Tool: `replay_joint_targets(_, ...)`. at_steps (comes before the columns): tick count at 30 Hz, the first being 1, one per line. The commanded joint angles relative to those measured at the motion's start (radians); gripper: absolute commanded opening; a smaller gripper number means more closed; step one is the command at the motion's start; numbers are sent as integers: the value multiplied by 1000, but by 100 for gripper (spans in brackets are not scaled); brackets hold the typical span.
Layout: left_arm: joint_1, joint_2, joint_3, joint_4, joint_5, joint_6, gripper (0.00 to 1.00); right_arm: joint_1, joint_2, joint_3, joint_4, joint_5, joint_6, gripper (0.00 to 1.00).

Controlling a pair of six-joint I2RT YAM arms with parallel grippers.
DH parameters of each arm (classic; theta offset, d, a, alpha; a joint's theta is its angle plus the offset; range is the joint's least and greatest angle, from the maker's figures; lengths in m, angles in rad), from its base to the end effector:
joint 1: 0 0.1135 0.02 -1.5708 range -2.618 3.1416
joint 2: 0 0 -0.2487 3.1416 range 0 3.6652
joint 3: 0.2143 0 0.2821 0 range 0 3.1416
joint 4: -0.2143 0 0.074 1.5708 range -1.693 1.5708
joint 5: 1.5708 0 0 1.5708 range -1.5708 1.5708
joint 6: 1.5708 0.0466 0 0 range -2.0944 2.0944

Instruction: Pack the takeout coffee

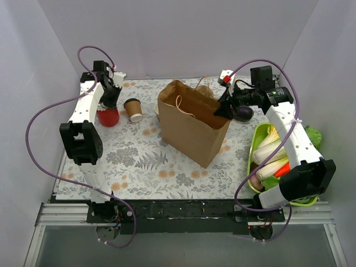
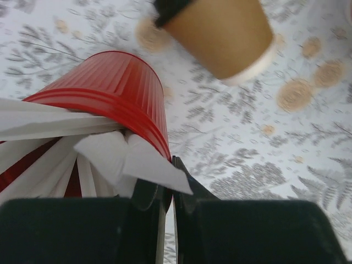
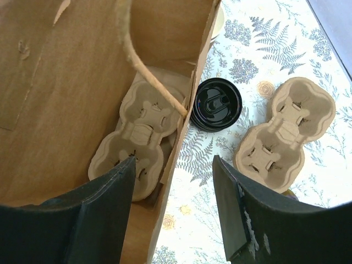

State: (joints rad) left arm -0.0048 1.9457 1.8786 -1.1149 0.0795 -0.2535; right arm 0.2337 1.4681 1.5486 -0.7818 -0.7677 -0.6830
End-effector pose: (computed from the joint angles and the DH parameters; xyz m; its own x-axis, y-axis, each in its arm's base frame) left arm 0.4358 -0.0058 0.2748 -0.9045 -0.2457 -0.3485 -0.1983 0.9659 -0.1662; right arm 0.3297 0.1117 0.3735 -0.0560 -0.4801 -0.8754 -0.9258 0.3533 -0.1346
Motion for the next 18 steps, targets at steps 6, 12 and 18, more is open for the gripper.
replay_joint_targets(6,121,96,166,32,-30,100,0,-2,12,39,27,1,-1,65)
replay_joint_targets(12,143,167,224,21,17,76,5,-2,12,44,21,11,-4,65)
replay_joint_targets(18,144,156,251,23,22,60,25,-2,8,36,23,16,0,65)
